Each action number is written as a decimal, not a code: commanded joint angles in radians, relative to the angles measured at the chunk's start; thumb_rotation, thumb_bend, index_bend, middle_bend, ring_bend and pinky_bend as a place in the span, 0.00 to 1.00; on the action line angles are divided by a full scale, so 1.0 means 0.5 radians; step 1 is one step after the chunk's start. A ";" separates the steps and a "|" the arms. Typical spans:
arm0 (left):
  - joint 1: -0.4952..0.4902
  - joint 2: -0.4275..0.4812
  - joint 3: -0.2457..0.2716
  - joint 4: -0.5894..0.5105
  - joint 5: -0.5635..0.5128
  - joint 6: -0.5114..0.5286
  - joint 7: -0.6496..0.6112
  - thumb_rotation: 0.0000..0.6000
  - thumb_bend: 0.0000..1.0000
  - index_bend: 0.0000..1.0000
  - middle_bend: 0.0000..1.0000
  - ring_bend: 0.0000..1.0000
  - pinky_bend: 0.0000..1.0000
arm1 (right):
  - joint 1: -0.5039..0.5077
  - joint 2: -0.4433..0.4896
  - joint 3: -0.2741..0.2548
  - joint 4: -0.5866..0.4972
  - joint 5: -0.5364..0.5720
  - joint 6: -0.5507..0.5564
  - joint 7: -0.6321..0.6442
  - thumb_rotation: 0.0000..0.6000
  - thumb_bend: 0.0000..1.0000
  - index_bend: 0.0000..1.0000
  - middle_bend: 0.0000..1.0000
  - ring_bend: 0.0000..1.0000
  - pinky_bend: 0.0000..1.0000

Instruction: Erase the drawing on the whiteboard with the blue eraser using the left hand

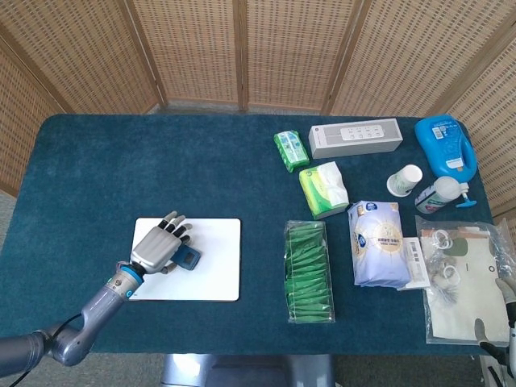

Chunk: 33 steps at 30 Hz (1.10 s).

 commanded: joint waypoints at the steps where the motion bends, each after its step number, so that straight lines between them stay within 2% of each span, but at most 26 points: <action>1: 0.003 0.029 0.026 -0.061 0.028 0.000 0.025 1.00 0.36 0.80 0.21 0.00 0.00 | 0.000 -0.001 0.001 0.000 -0.003 0.003 0.000 1.00 0.40 0.11 0.12 0.00 0.07; 9: 0.017 0.056 0.058 -0.136 0.059 0.010 0.059 1.00 0.36 0.82 0.23 0.00 0.00 | 0.003 0.000 0.002 -0.004 -0.004 -0.001 -0.005 1.00 0.40 0.11 0.12 0.00 0.07; 23: 0.015 -0.027 -0.057 0.088 -0.045 0.044 -0.003 1.00 0.36 0.80 0.19 0.00 0.00 | -0.001 -0.001 0.003 0.001 0.002 -0.001 0.001 1.00 0.40 0.11 0.12 0.00 0.07; 33: 0.038 -0.029 0.038 0.011 0.053 0.061 0.088 1.00 0.36 0.84 0.17 0.00 0.00 | -0.003 0.004 0.002 -0.007 -0.004 0.007 -0.002 1.00 0.40 0.11 0.12 0.00 0.07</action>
